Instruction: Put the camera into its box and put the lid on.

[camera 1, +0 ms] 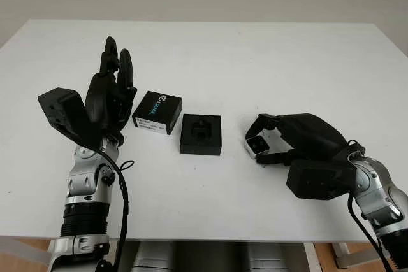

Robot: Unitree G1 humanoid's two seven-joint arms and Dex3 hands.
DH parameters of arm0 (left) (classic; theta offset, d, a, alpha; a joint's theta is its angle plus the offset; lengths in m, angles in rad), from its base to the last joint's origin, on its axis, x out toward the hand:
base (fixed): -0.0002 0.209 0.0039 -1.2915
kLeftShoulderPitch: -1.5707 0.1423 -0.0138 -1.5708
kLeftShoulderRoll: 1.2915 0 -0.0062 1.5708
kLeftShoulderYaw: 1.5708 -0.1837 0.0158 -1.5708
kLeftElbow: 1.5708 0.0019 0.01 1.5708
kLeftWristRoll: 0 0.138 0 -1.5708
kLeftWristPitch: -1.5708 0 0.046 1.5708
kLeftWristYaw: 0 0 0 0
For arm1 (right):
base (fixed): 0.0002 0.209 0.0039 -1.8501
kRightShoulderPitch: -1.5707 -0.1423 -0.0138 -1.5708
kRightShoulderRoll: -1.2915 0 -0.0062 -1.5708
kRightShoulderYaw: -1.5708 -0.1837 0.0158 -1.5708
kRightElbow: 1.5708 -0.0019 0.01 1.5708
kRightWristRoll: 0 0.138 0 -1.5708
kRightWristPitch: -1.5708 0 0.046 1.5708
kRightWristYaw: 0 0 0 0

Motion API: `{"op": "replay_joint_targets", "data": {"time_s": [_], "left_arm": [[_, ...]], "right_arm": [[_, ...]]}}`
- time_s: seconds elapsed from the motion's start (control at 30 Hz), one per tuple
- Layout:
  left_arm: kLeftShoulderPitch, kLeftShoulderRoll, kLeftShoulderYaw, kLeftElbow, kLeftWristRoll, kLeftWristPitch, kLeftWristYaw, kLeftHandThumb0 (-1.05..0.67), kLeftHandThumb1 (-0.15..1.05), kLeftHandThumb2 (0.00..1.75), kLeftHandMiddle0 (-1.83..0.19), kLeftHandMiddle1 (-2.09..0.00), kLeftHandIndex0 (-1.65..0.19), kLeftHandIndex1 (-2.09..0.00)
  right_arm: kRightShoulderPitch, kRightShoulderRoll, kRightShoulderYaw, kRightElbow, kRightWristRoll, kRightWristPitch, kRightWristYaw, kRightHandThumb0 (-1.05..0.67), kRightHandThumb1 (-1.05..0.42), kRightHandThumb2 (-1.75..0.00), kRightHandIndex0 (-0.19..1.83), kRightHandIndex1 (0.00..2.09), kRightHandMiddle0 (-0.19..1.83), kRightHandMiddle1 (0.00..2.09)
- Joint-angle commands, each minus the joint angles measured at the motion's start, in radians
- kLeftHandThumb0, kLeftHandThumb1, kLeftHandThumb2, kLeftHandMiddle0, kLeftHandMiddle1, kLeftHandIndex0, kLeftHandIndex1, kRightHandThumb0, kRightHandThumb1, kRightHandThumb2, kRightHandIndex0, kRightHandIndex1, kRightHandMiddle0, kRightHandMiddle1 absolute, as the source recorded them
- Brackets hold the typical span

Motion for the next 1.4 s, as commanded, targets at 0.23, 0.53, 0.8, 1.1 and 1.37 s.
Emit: {"op": "replay_joint_targets", "data": {"time_s": [0.23, 0.53, 0.8, 1.1, 1.37], "left_arm": [[-0.008, -0.002, 0.002, -0.017, -0.003, -0.003, 0.0, -0.67, 1.05, 0.51, 0.19, 0.0, 0.19, 0.0], [-0.01, -0.001, 0.007, -0.016, -0.012, -0.002, -0.007, -0.67, 1.05, 0.51, 0.19, 0.0, 0.19, 0.0], [-0.003, -0.001, 0.003, -0.023, -0.009, -0.001, -0.002, -0.66, 1.05, 0.51, 0.19, -0.01, 0.19, 0.0], [0.007, -0.004, -0.005, -0.031, -0.002, -0.004, -0.003, -0.66, 1.05, 0.5, 0.19, -0.01, 0.19, 0.0], [0.008, -0.023, -0.008, -0.038, -0.004, 0.002, 0.008, -0.67, 1.05, 0.51, 0.19, -0.01, 0.19, -0.01]], "right_arm": [[-0.01, -0.01, 0.008, 0.025, -0.016, -0.019, -0.03, -0.34, -0.9, -0.06, 0.49, 0.08, 0.44, 1.45], [-0.04, 0.011, -0.002, 0.084, -0.021, -0.038, -0.134, -0.35, -0.89, -0.05, 0.55, 0.11, 0.46, 1.46], [-0.062, 0.098, -0.048, 0.127, 0.081, 0.072, -0.18, -0.37, -0.9, -0.06, 0.54, 0.09, 0.45, 1.55], [-0.088, 0.207, -0.097, 0.037, 0.255, 0.275, -0.112, -0.37, -0.96, -0.05, 0.44, 0.03, 0.25, 1.79], [-0.142, 0.285, -0.1, -0.083, 0.275, 0.446, -0.128, -0.37, -0.93, -0.05, 0.46, 0.05, 0.32, 1.8]]}}
